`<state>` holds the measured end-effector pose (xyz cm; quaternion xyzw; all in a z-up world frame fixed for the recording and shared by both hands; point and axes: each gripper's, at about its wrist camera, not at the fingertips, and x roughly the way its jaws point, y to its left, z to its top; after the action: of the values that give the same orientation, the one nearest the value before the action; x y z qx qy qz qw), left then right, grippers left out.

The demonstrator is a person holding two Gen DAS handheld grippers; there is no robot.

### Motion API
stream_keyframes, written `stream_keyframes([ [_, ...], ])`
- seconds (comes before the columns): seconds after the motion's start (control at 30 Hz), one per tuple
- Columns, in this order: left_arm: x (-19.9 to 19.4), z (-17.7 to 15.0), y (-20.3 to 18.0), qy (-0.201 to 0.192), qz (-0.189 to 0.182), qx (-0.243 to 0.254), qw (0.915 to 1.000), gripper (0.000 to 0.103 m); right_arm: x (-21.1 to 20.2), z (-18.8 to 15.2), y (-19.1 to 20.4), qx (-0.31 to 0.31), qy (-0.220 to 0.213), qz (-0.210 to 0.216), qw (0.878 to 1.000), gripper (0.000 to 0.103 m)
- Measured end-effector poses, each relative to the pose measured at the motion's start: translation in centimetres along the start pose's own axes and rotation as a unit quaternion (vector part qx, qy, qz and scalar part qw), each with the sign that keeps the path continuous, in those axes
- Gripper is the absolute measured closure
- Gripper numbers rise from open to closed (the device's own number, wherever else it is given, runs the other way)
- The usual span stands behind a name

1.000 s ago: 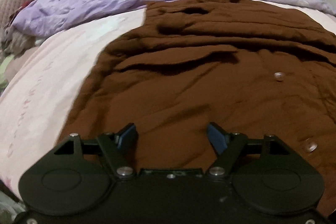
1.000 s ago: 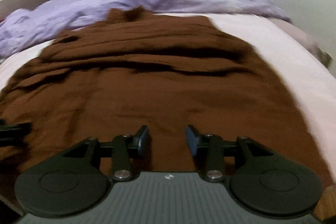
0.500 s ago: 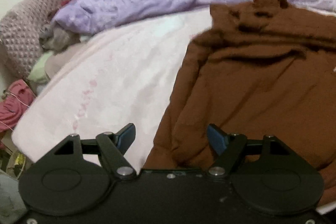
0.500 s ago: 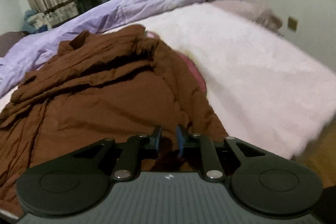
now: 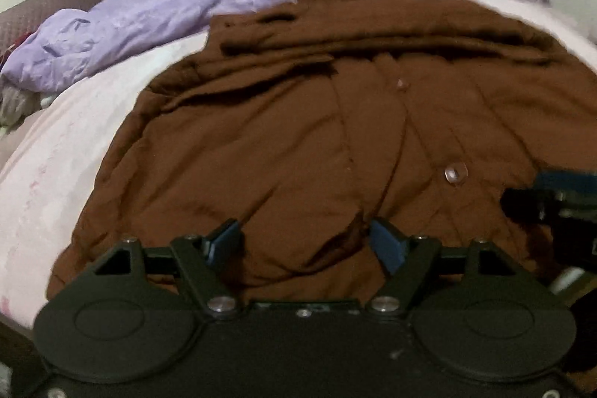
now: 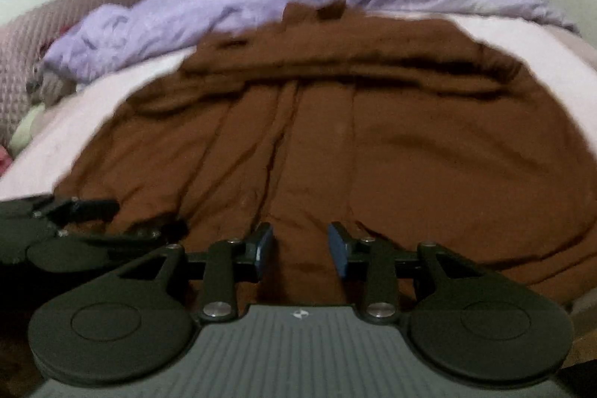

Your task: Fold large clothes

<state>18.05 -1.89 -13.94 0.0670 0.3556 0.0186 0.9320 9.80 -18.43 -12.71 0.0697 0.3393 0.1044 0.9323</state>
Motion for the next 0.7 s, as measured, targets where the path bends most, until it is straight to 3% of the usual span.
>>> stream_keyframes([
  [0.1,-0.3,-0.2,0.6,0.007,-0.008,-0.013,0.9999,0.022,-0.4,0.2,-2.1,0.034,0.002,0.030,0.999,0.066],
  [0.23,-0.4,-0.2,1.4,0.009,-0.011,-0.010,0.9998,0.021,-0.6,0.4,-4.3,0.070,0.012,0.066,0.995,0.082],
  [0.4,0.2,0.5,3.9,0.012,-0.052,-0.048,0.9974,0.021,-1.4,0.1,-6.4,0.105,0.015,0.101,0.989,0.083],
  [0.5,-0.9,0.6,5.2,0.013,-0.071,-0.078,0.9943,0.022,-2.9,0.1,-7.3,0.105,-0.004,0.059,0.993,0.071],
  [0.53,-1.4,0.6,5.4,0.006,-0.061,-0.078,0.9950,0.022,-3.5,0.2,-7.9,0.109,-0.017,0.043,0.993,0.060],
  [0.57,-1.9,0.7,5.6,-0.003,-0.036,-0.071,0.9968,0.022,-4.0,0.2,-8.4,0.114,-0.030,0.018,0.993,0.049],
  [0.6,-2.1,0.7,5.7,-0.011,-0.004,-0.060,0.9981,0.022,-4.3,0.2,-8.9,0.114,-0.038,-0.012,0.993,0.045],
  [0.7,-0.8,0.4,6.2,-0.002,0.086,-0.042,0.9954,0.024,-3.5,-0.1,-9.8,0.088,-0.033,-0.128,0.987,0.042],
])
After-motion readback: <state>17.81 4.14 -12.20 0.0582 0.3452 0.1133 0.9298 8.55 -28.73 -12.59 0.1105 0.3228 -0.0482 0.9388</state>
